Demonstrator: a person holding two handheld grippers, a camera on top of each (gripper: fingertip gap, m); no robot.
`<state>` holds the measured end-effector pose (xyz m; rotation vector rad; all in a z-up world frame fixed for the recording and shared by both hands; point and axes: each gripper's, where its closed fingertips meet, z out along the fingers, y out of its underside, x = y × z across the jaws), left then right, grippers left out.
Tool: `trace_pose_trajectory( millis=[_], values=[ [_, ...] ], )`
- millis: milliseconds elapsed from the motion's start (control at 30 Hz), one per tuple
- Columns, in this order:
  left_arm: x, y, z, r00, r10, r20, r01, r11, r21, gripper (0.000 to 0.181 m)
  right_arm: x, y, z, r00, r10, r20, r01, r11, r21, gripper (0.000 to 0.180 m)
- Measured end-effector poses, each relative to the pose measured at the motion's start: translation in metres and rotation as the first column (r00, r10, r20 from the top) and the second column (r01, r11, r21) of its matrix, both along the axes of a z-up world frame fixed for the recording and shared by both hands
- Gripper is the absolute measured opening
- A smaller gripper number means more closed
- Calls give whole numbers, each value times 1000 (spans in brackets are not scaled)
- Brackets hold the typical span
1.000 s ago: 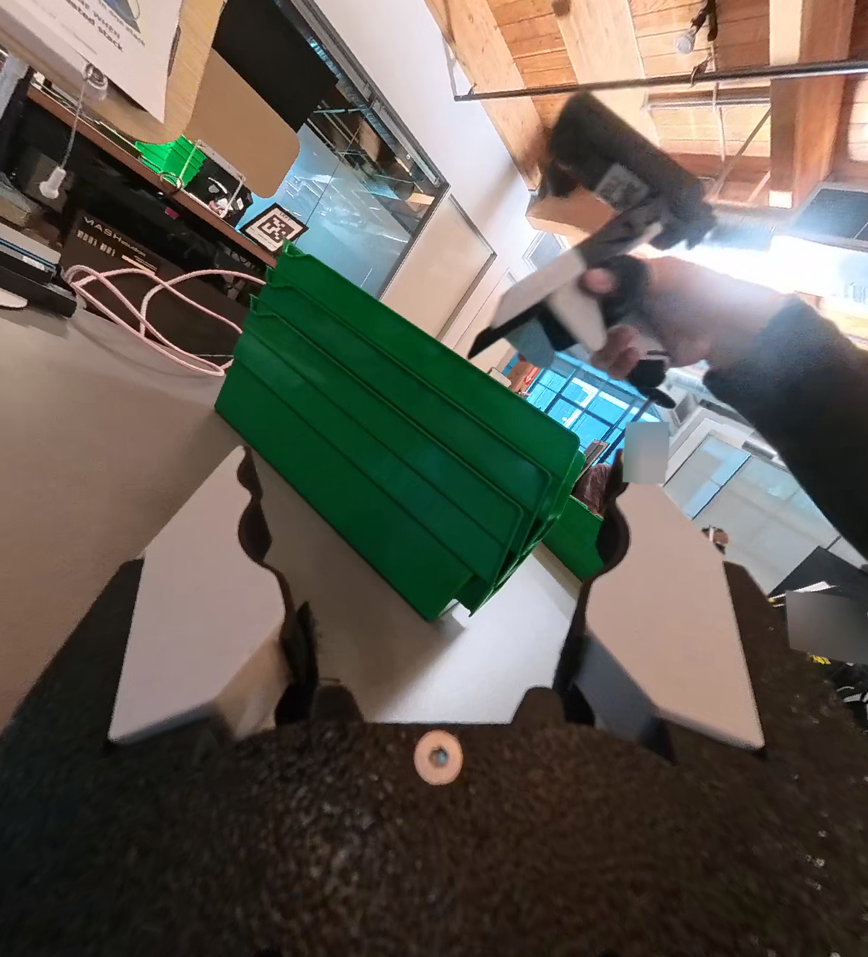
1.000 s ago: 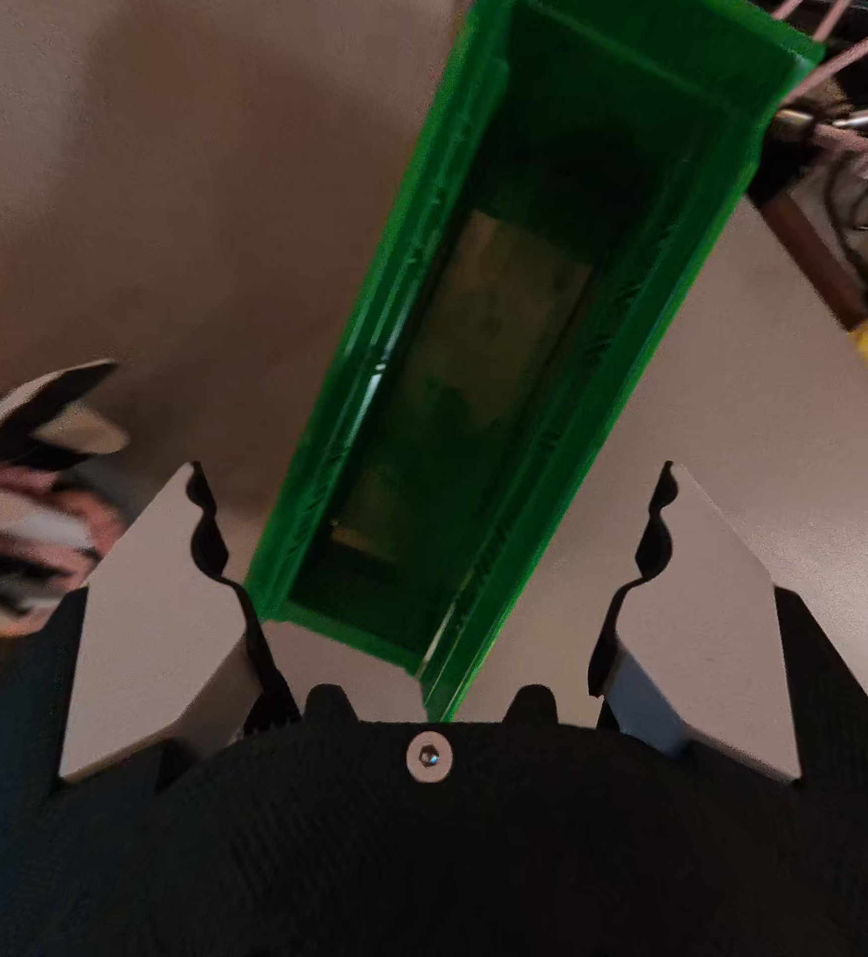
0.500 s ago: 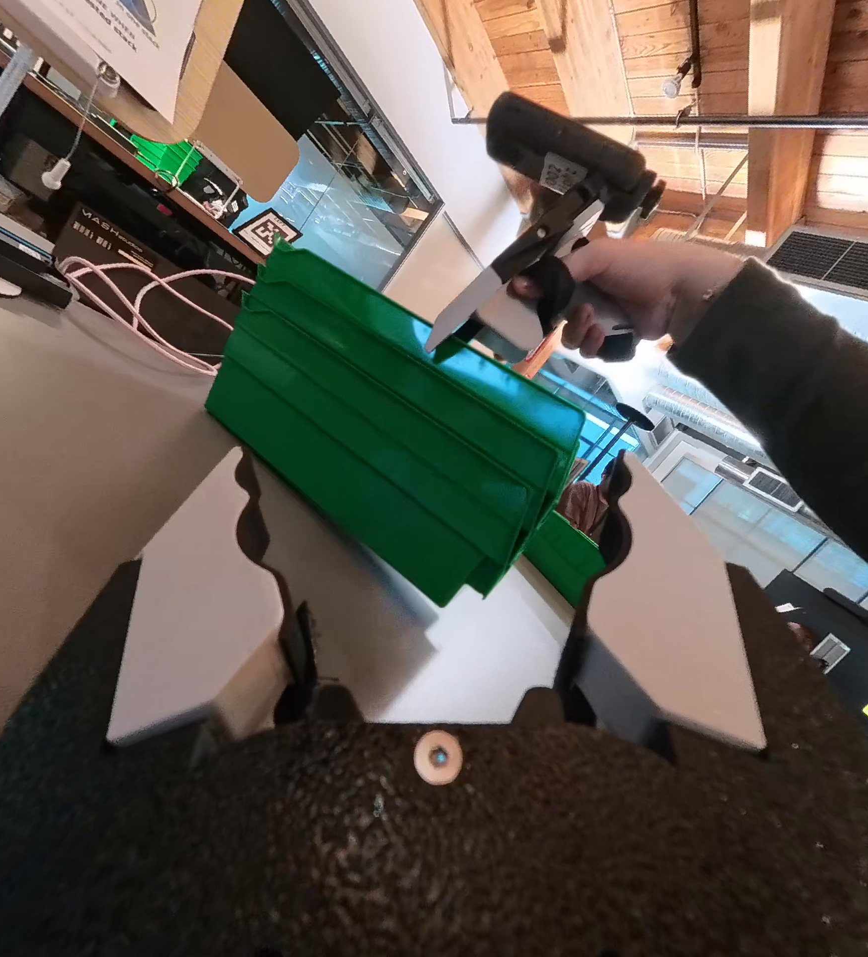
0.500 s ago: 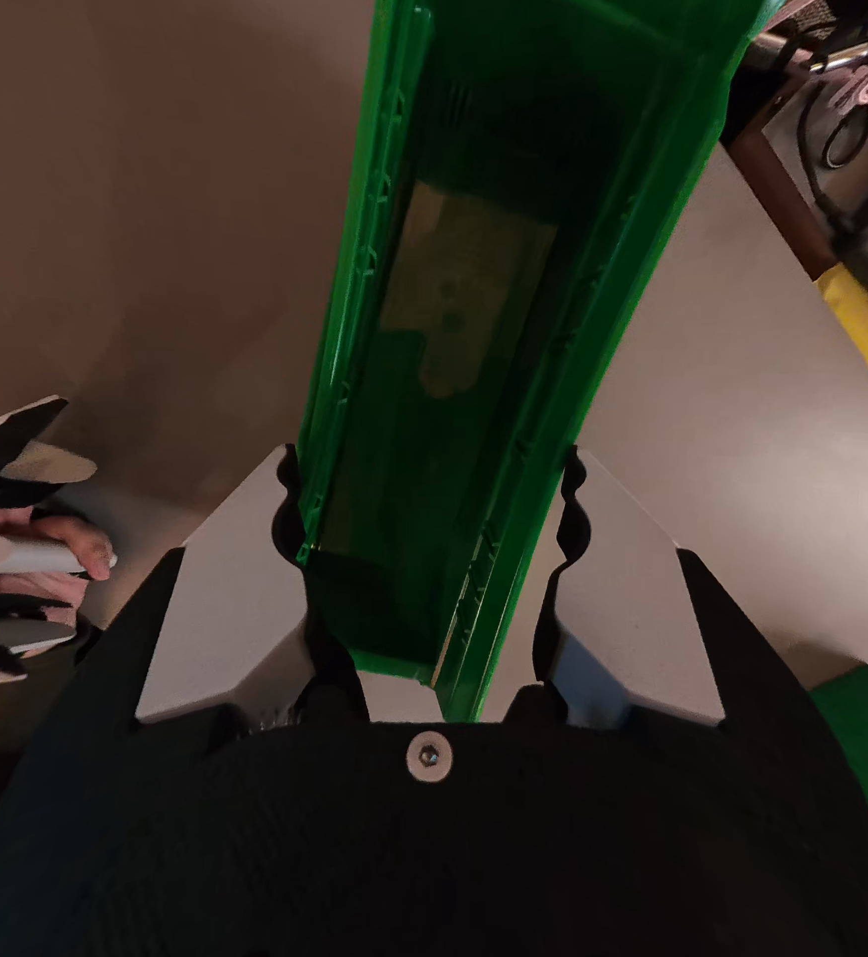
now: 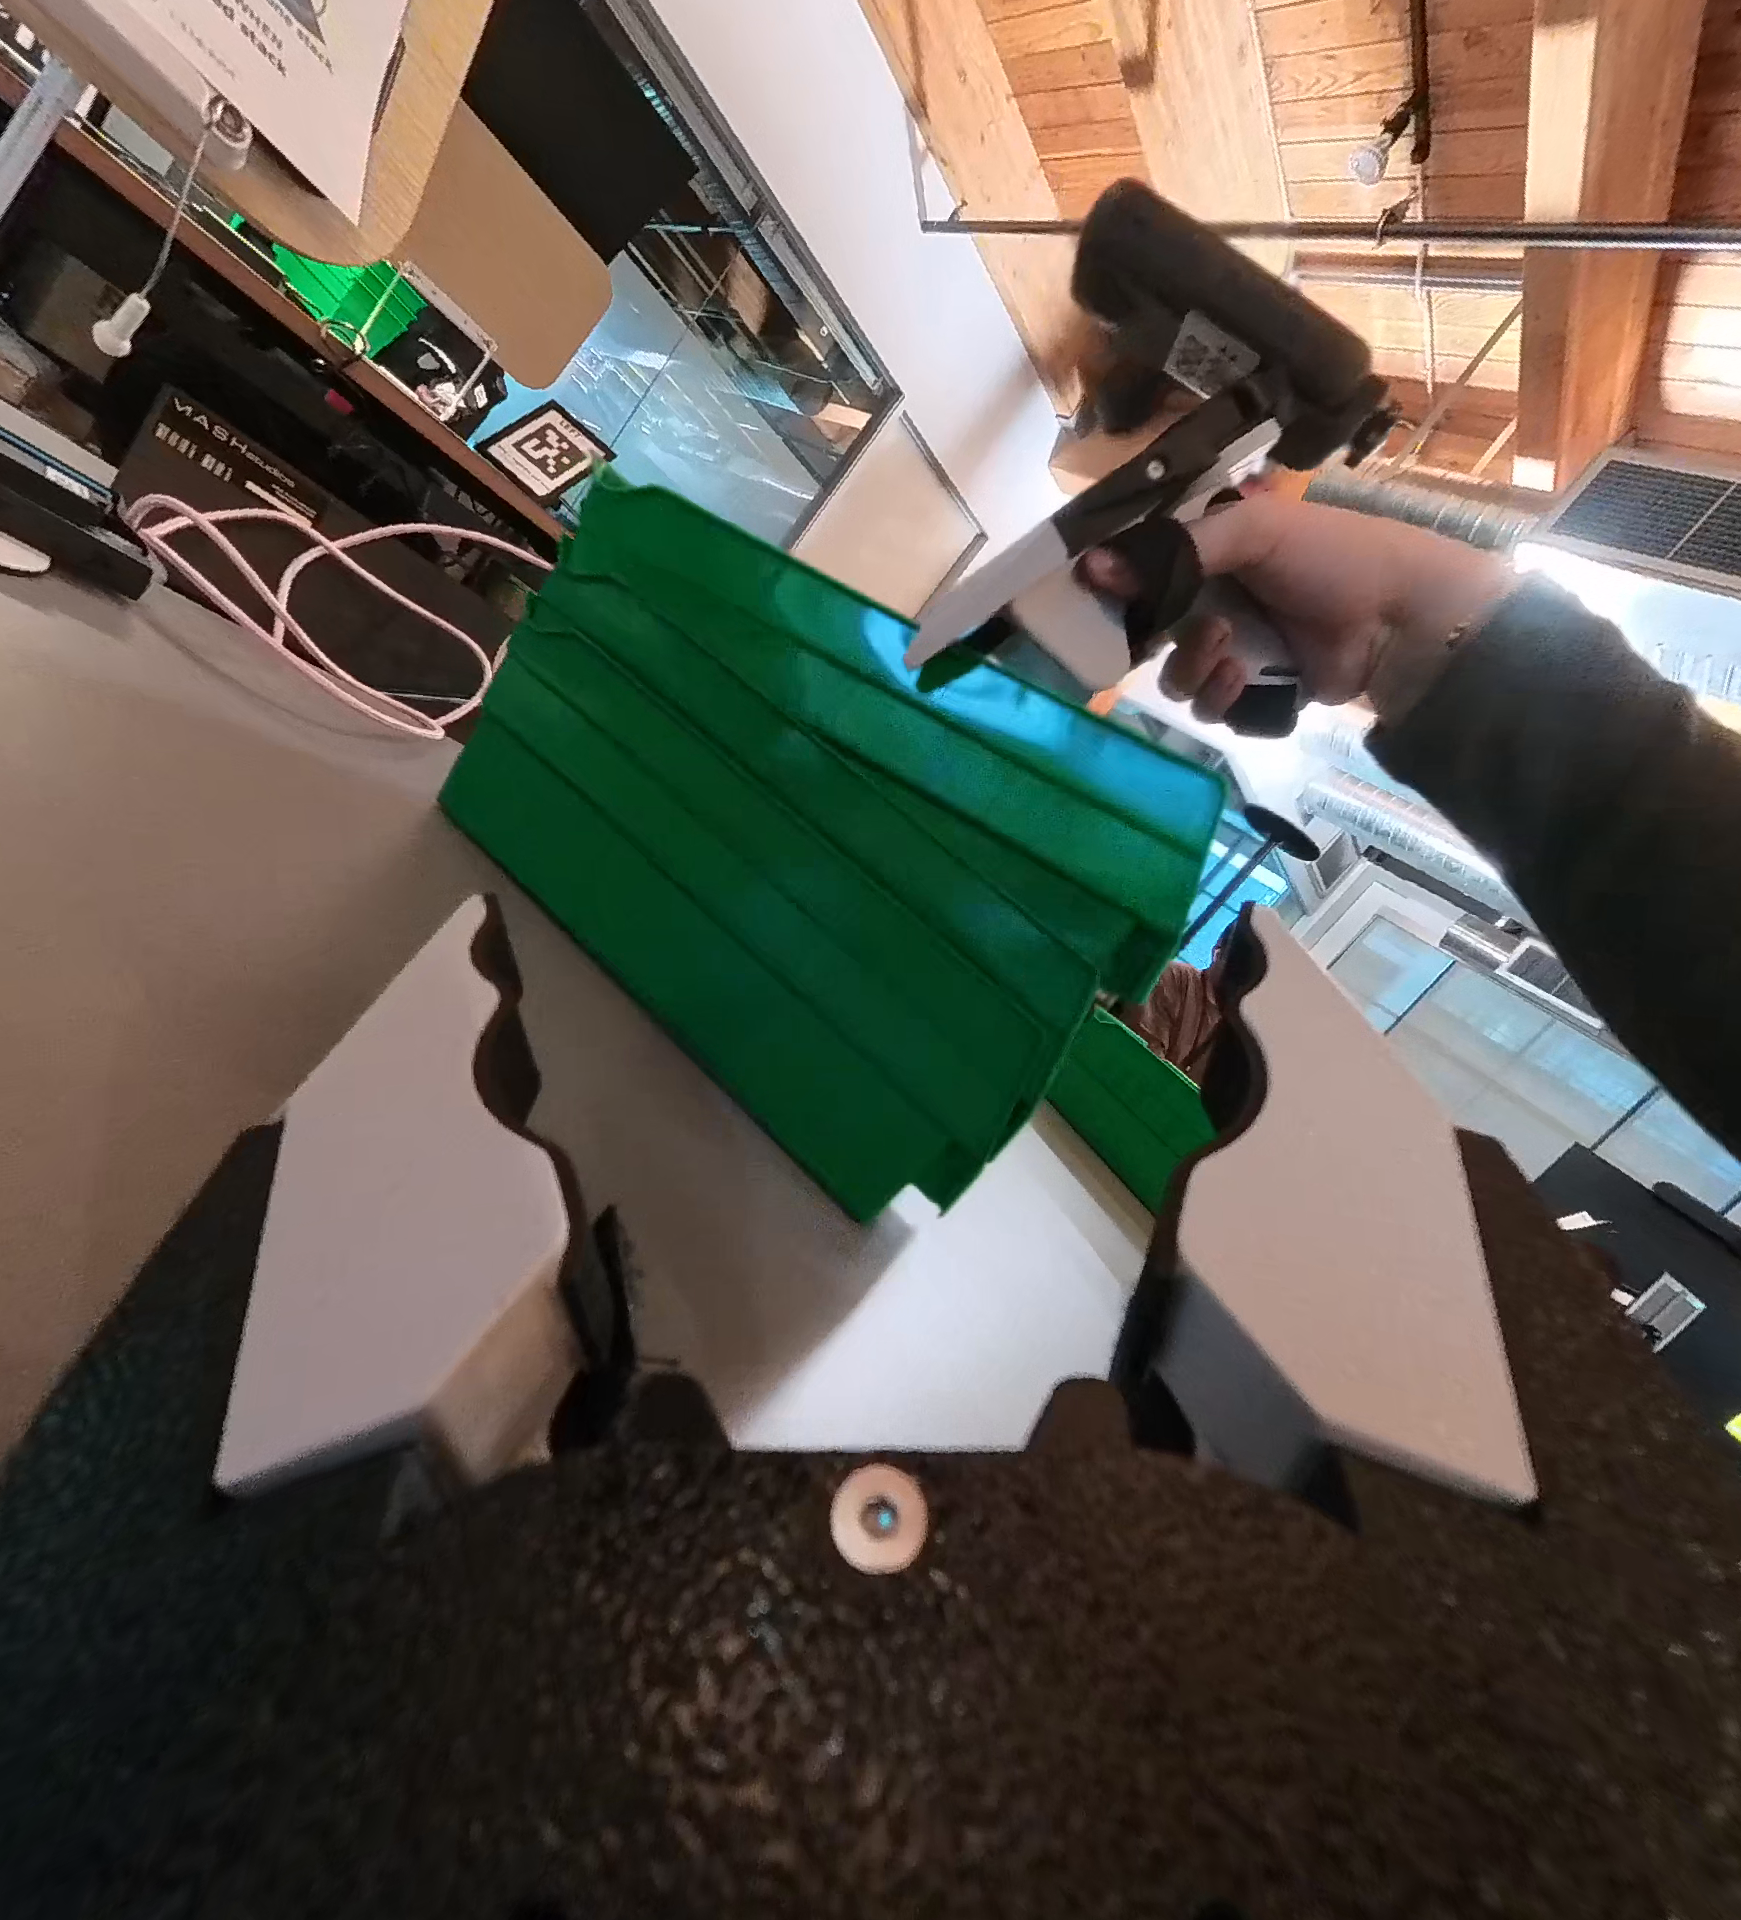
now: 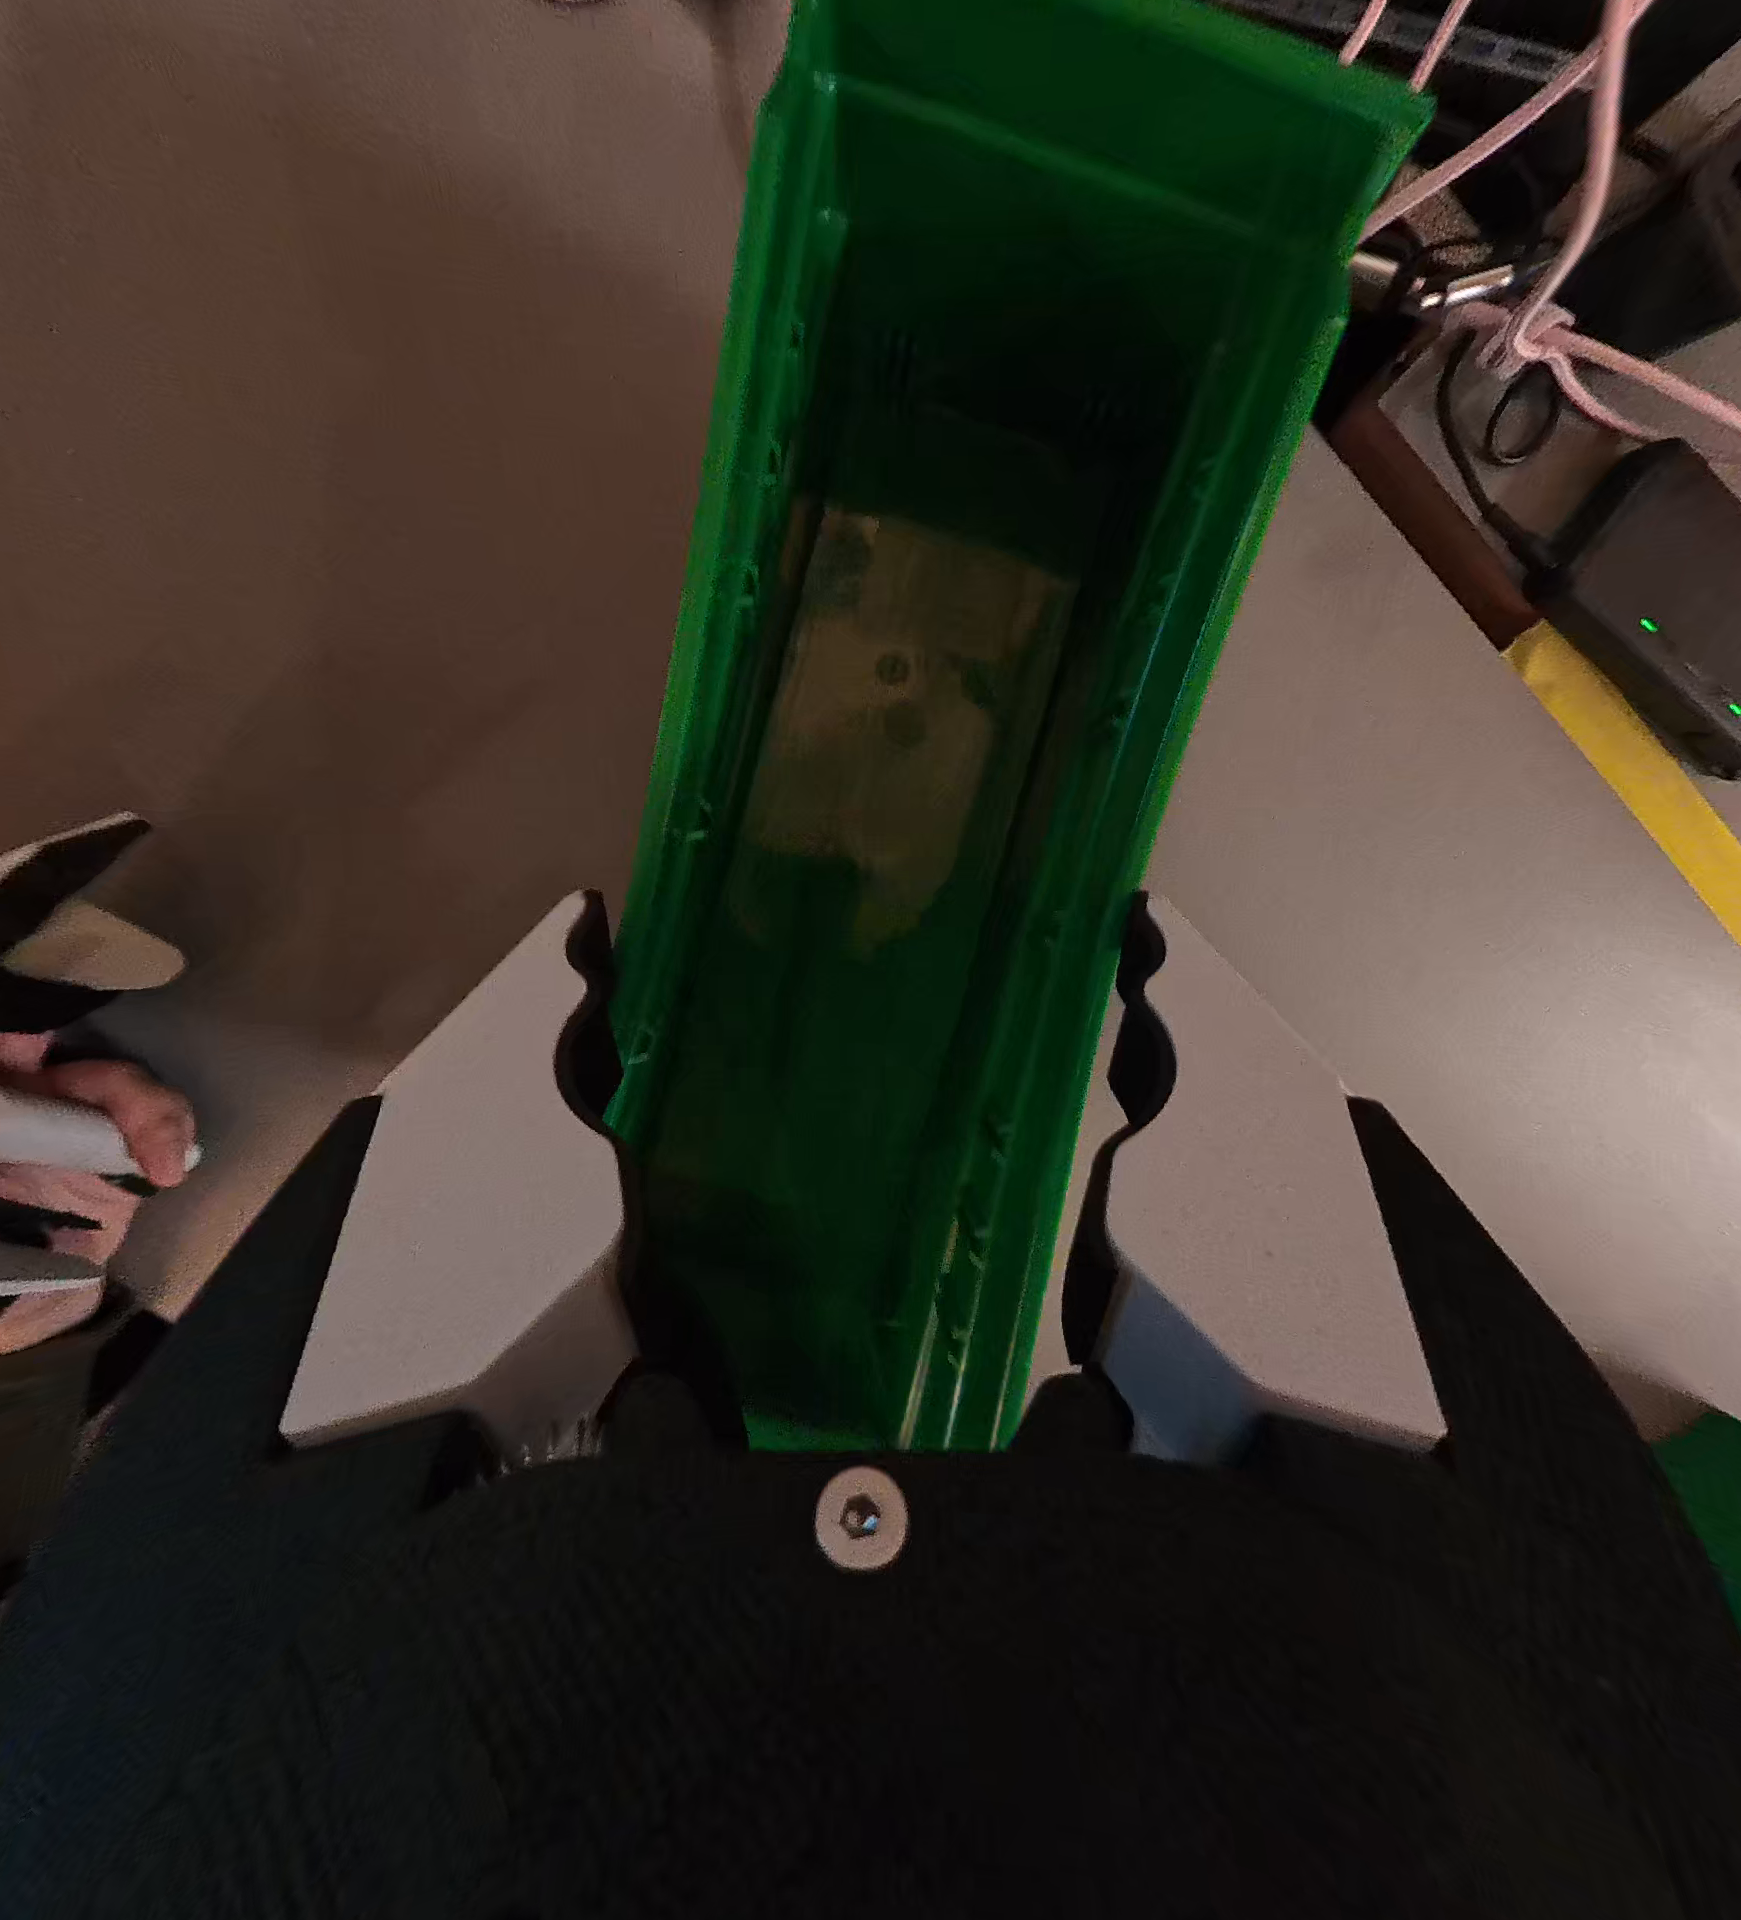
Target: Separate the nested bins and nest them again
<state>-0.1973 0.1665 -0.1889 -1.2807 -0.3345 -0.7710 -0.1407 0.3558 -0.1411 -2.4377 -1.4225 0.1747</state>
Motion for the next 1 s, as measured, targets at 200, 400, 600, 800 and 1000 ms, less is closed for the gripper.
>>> trace_pose_trajectory(
  millis=[200, 400, 600, 800, 1000],
  values=[
    [-1, -1, 1, 1000, -2, 13, 2, 1000, 8, 131, 9, 4, 39, 997, 12, -80, -11, 1000, 12, 98],
    [-3, -4, 2, 1000, -1, 30, 0, 1000, 21, 132, 54, 17, 95, 982, 11, -188, 9, 994, 106, 98],
    [-3, -4, 2, 999, 4, 32, -5, 1000, 20, 133, 159, 52, 99, 969, -119, -215, 153, 976, 153, 99],
    [4, -3, 3, 1000, -24, -1, 24, 999, 23, 131, 261, 78, 15, 933, -302, -195, 319, 946, 64, 98],
    [0, -2, 2, 1000, -19, 23, 19, 1000, 22, 131, 347, 91, -60, 885, -458, -88, 463, 885, 54, 104]
  ],
)
